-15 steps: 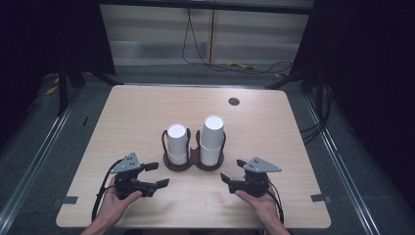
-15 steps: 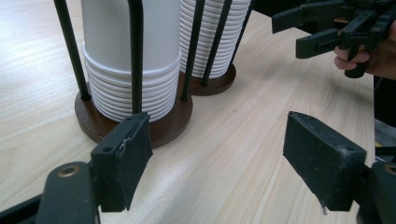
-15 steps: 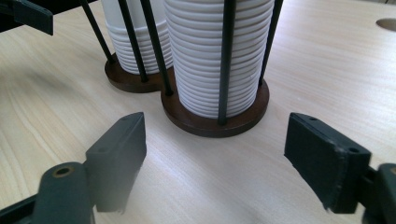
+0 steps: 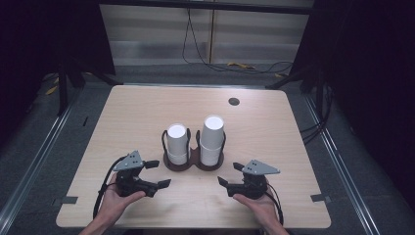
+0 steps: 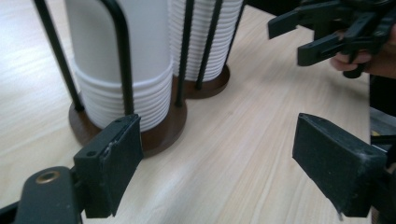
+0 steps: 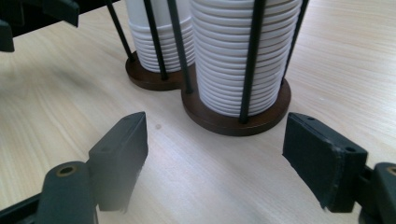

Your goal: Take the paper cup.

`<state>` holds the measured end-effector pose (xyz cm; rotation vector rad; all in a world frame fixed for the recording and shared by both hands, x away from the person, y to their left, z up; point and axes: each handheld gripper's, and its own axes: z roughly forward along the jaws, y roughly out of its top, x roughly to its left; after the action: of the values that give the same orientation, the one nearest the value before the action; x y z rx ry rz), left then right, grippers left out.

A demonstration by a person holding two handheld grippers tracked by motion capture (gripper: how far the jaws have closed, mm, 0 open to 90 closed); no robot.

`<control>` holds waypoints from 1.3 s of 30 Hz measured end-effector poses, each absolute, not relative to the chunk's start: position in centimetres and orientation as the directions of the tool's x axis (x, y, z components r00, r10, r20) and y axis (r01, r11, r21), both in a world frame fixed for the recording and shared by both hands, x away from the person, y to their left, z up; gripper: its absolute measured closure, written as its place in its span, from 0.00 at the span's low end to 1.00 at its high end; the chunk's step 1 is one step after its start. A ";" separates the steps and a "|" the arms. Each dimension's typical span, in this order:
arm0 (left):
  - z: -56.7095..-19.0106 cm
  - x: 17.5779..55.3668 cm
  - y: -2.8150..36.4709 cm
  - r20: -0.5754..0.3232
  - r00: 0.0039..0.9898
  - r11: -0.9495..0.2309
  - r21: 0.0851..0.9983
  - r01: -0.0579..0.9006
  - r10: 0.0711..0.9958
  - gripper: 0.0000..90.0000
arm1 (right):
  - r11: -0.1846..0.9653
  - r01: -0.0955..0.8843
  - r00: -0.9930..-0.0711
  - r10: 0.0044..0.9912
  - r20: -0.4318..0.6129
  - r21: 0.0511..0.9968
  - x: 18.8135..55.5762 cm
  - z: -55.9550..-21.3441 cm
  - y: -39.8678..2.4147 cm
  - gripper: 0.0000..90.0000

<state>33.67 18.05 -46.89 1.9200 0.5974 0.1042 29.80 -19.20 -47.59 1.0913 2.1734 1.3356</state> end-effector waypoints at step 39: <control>-41.0 36.7 17.8 -0.084 0.839 -0.301 0.910 0.284 0.538 0.25 | 0.254 0.448 -0.651 0.749 0.119 0.857 29.5 -47.1 -19.0 0.24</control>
<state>36.70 17.81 -41.00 1.9031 0.6150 0.2849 29.50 -18.96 -47.11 1.1038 2.2171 1.3532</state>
